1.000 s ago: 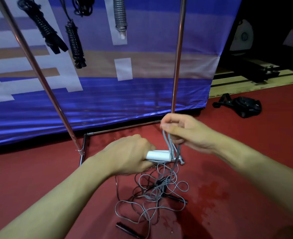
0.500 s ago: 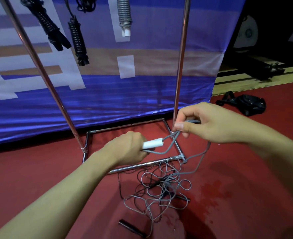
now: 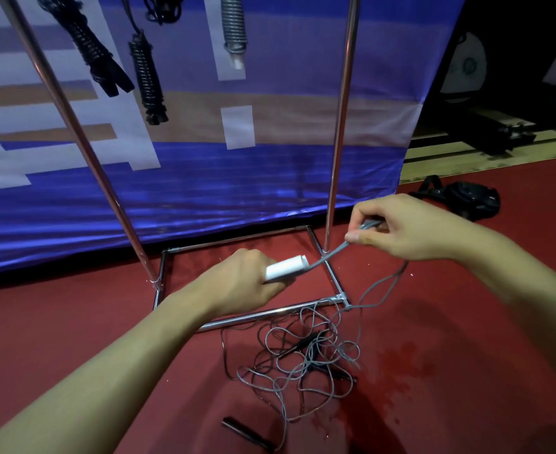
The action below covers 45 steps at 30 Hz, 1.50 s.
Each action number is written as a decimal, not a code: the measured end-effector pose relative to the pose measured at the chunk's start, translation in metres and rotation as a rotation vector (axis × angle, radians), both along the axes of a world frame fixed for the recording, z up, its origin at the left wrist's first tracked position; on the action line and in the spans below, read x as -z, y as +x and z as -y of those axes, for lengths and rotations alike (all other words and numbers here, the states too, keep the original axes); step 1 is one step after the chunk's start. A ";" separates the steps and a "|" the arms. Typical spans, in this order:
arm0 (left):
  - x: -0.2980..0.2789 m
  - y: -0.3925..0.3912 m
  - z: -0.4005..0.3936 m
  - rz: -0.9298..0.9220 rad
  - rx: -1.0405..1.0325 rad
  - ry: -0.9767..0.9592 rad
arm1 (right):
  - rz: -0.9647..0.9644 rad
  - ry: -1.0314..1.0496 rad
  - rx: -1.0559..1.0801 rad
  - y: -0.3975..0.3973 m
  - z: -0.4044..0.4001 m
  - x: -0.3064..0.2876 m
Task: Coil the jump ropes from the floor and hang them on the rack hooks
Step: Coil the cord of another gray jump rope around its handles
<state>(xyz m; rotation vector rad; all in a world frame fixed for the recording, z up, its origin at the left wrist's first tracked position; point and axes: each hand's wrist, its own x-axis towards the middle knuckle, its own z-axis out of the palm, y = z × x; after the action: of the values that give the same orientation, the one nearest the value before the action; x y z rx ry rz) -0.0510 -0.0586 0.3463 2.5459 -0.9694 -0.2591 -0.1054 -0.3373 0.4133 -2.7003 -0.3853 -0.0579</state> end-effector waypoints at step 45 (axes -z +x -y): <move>-0.031 -0.013 -0.004 -0.004 -0.037 -0.087 | 0.143 0.404 0.064 0.012 -0.019 0.007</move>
<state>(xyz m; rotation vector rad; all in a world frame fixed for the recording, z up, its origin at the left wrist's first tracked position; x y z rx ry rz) -0.0638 -0.0549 0.3778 2.4804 -0.9106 -0.2068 -0.0930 -0.3185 0.4063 -2.3142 -0.2918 -0.3136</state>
